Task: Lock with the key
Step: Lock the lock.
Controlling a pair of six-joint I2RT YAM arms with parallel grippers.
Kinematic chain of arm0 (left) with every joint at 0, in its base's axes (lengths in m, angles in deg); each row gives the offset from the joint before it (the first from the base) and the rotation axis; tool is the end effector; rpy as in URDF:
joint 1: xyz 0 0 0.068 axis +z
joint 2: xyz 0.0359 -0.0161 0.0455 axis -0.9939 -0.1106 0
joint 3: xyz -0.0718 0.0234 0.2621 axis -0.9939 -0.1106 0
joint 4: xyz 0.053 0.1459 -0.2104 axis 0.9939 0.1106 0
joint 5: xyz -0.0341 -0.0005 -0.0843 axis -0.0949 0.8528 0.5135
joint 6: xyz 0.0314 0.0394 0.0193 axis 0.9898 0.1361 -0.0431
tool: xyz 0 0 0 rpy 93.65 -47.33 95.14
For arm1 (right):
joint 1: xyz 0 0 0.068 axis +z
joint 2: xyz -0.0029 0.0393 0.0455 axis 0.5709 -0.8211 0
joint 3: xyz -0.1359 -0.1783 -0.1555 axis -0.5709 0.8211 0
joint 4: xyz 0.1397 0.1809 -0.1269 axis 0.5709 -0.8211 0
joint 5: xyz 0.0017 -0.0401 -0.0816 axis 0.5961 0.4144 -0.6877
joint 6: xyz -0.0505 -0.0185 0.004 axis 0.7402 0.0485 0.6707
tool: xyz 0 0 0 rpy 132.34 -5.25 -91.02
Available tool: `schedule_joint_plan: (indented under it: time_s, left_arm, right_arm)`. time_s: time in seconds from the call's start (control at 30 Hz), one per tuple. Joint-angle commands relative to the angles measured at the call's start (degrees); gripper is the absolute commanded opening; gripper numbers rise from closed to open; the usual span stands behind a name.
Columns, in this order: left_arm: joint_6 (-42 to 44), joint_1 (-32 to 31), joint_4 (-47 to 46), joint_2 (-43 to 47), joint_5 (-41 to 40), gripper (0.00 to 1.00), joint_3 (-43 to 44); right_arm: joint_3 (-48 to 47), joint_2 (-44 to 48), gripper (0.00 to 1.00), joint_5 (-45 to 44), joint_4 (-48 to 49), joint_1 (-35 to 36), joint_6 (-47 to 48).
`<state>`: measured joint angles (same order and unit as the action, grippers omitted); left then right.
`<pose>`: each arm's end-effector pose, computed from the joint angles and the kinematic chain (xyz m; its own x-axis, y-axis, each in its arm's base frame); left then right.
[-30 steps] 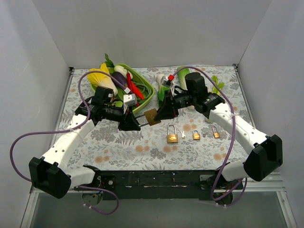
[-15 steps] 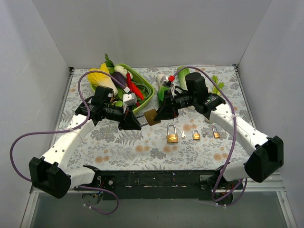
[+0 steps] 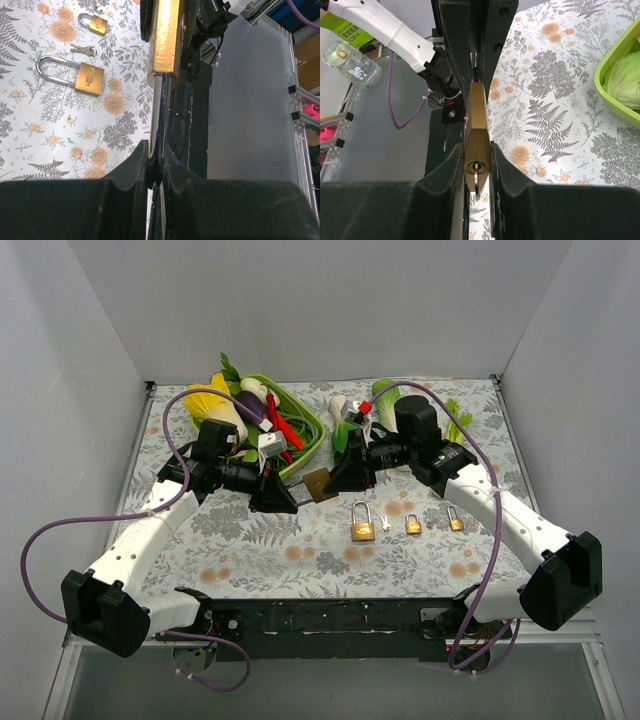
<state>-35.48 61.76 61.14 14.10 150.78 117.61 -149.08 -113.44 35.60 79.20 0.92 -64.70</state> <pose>0.2041 -0.1164 0.3270 -0.9022 0.2066 -0.3787 0.4255 0.2811 -0.8602 0.2269 0.2005 0.3654 -0.3220 -0.1886 -0.9278 -0.9425 -0.0285 0.3329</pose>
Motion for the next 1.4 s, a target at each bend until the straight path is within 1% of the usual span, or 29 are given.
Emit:
schedule_joint_plan:
  time_s: [0.0, 0.2, 0.4, 0.57, 0.67, 0.83, 0.9, 0.93, 0.97, 1.07, 1.13, 1.17, 1.23, 1.27, 1.3, 1.37]
  left_arm:
    - [-7.2, -0.8, -12.4, 1.1, 7.1, 0.00, 1.9]
    - [-14.8, -0.9, -19.8, 2.1, 8.4, 0.00, -0.1]
    - [-20.9, -1.2, -28.0, 2.9, 7.2, 0.00, -1.9]
    - [-24.6, -1.7, -36.2, 3.3, 5.1, 0.00, -2.9]
    - [-25.5, -2.0, -39.1, 3.4, 4.4, 0.00, -3.1]
    - [-25.4, -2.1, -40.0, 4.1, 4.3, 0.00, -3.4]
    - [-24.1, -2.1, -39.2, 4.9, 4.2, 0.00, -4.1]
    - [-22.9, -2.1, -36.1, 5.6, 3.9, 0.00, -4.2]
    - [-19.1, -2.1, -34.1, 6.0, 3.8, 0.00, -4.2]
    - [-13.4, -2.2, -27.5, 7.8, 1.6, 0.00, -5.9]
    - [-11.7, -2.1, -26.7, 9.1, 0.6, 0.00, -7.6]
    - [-11.3, -2.2, -25.9, 9.9, 0.4, 0.00, -9.0]
    - [-10.1, -2.2, -24.2, 10.4, -0.2, 0.00, -9.7]
    - [-9.2, -2.1, -23.0, 10.4, -0.5, 0.00, -9.8]
    - [-7.4, -2.1, -22.0, 10.1, -0.5, 0.00, -9.6]
    - [-6.3, -2.2, -18.6, 9.6, -0.6, 0.00, -8.9]
  right_arm:
    - [3.1, 0.9, 0.01, -0.8, 10.3, 4.9, -3.7]
    - [4.9, 0.1, 0.01, -1.2, 13.9, 7.0, -4.5]
    - [6.8, -1.0, 0.01, -0.4, 17.1, 10.9, -7.1]
    - [10.3, -3.0, 0.01, 0.7, 19.6, 13.6, -8.0]
    - [11.2, -4.2, 0.01, 1.5, 22.5, 15.2, -10.2]
    - [10.8, -5.5, 0.01, 2.3, 23.6, 16.4, -10.5]
    - [9.1, -5.6, 0.01, 2.2, 20.9, 16.1, -8.7]
    - [8.6, -5.3, 0.01, 2.4, 17.9, 16.0, -7.7]
    - [8.0, -5.3, 0.01, 2.4, 16.4, 15.2, -6.2]
    - [6.5, -4.3, 0.01, 2.2, 10.8, 12.2, -3.2]
    - [6.0, -3.2, 0.01, 2.0, 7.4, 10.5, -1.8]
    - [5.9, -2.7, 0.01, 1.9, 4.0, 9.2, -0.6]
    - [4.8, -1.6, 0.01, 1.0, 0.4, 8.1, 3.2]
    - [4.3, -1.3, 0.22, 0.6, -3.2, 6.8, 3.6]
    - [3.7, -1.2, 0.34, 0.3, -4.9, 6.3, 6.7]
    - [1.3, -1.2, 0.50, -1.7, -8.2, 4.5, 8.9]
